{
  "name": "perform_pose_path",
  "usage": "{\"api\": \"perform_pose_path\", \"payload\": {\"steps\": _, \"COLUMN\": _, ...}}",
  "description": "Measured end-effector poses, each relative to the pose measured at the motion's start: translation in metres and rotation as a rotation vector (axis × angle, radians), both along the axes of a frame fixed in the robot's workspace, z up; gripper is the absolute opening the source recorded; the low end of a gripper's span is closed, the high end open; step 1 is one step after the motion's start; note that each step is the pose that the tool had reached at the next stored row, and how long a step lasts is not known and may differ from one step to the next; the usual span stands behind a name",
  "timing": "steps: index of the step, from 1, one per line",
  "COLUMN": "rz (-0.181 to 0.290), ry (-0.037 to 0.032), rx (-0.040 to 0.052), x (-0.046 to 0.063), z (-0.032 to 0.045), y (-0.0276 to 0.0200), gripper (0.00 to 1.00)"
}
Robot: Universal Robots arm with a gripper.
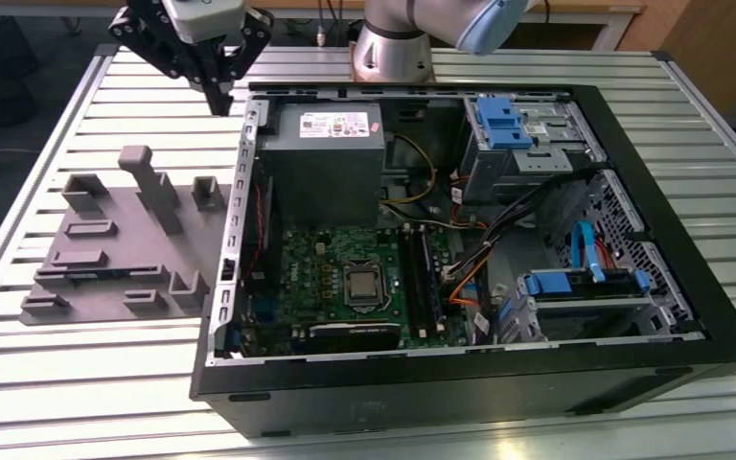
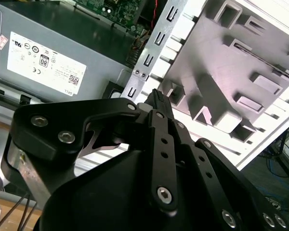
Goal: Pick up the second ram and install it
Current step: 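Reach for the second ram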
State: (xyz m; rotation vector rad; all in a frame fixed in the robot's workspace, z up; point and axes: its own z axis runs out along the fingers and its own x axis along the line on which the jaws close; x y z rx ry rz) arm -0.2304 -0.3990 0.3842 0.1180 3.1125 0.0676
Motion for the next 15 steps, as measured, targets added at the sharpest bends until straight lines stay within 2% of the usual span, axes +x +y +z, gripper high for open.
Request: {"api": "perform_pose_path", "payload": {"steps": 15, "rz": 0.0, "ry": 0.0, "rx": 0.0, "x": -0.014, "z": -0.0008, "y": 0.0, "gripper": 0.11}}
